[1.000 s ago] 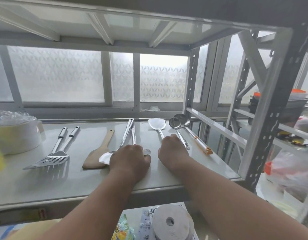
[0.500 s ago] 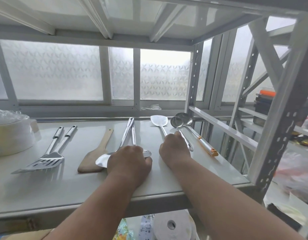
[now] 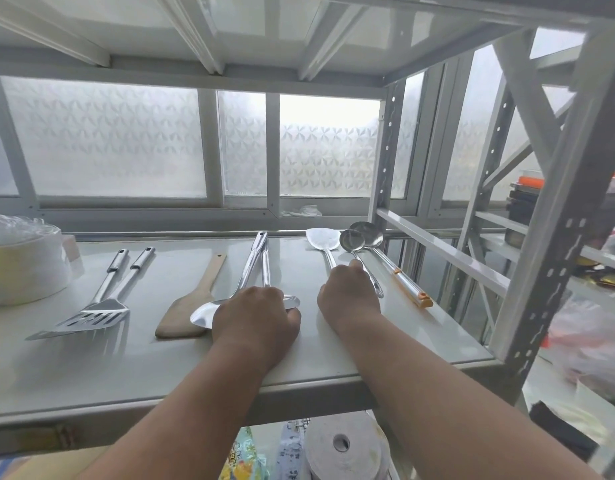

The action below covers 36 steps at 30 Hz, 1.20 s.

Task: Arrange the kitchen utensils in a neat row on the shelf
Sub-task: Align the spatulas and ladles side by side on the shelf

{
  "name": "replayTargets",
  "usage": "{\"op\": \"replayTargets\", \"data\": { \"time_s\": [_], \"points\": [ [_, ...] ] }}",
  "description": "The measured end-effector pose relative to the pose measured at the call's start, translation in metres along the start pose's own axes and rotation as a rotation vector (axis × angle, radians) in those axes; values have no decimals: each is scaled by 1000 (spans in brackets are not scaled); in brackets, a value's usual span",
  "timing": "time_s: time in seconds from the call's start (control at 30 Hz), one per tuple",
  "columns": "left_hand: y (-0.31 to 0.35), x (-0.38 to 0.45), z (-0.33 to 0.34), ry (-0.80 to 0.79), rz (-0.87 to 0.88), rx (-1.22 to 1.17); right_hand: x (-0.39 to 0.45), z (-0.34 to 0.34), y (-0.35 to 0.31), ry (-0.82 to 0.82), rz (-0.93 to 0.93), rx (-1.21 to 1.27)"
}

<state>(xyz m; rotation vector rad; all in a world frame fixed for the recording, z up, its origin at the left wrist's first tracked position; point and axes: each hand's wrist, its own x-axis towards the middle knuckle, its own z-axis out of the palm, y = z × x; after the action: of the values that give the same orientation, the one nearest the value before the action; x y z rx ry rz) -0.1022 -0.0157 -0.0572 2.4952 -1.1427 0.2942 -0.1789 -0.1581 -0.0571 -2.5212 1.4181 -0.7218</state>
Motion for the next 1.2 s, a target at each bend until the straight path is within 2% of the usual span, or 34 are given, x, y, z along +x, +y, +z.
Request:
{"op": "replayTargets", "data": {
  "time_s": [0.73, 1.2],
  "points": [
    [-2, 3, 3, -15, 0, -2, -2, -4, 3, 1, -8, -47],
    [-3, 3, 4, -22, 3, 9, -5, -5, 3, 6, -12, 7]
  ]
}}
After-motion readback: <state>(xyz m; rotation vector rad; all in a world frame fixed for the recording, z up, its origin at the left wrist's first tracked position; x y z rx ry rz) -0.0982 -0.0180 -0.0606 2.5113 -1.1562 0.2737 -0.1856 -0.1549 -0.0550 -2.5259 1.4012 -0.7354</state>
